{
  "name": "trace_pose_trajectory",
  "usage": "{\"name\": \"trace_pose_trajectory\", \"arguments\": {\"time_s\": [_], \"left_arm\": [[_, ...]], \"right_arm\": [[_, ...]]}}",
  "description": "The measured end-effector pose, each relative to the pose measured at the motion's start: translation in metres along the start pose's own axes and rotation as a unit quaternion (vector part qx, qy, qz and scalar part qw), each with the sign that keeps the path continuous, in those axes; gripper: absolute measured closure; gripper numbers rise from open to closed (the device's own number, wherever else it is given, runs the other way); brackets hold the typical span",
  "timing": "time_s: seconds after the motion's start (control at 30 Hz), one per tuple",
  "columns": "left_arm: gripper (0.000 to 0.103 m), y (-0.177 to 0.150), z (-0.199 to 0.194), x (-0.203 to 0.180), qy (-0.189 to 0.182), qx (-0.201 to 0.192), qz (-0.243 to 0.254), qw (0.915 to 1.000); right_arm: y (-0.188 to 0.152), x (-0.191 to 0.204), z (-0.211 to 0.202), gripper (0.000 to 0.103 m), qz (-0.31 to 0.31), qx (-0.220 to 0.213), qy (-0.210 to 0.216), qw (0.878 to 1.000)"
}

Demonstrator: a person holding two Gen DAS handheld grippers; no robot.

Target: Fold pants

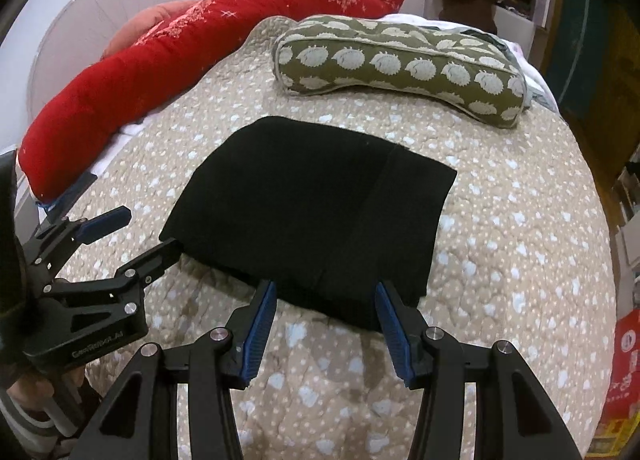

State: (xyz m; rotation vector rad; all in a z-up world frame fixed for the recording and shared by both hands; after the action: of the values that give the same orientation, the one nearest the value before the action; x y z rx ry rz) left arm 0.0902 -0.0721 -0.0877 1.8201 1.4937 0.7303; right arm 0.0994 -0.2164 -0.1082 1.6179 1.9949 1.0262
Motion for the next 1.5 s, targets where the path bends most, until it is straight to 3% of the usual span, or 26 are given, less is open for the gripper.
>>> {"name": "trace_pose_trajectory", "arguments": {"time_s": [0.37, 1.5], "left_arm": [[0.026, -0.003, -0.007, -0.005, 0.003, -0.005, 0.004, 1.0000], [0.026, -0.009, -0.009, -0.008, -0.003, 0.007, -0.003, 1.0000]], "right_arm": [[-0.022, 0.005, 0.001, 0.053, 0.011, 0.022, -0.003, 1.000], [-0.024, 0.007, 0.001, 0.053, 0.010, 0.026, 0.000, 1.000]]}}
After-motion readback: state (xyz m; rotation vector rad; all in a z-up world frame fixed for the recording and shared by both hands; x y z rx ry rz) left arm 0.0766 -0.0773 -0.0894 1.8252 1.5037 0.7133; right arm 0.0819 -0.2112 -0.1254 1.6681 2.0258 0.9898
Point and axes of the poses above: each gripper's, at about its wrist camera, not at the fingertips, and z roughly the way its jaws point, x to its left, y to its top, the point moved 10 cm from there along z, roughly the way its jaws point, and after that the axes turned 11 degrees about -x, right-handed, at the moved point
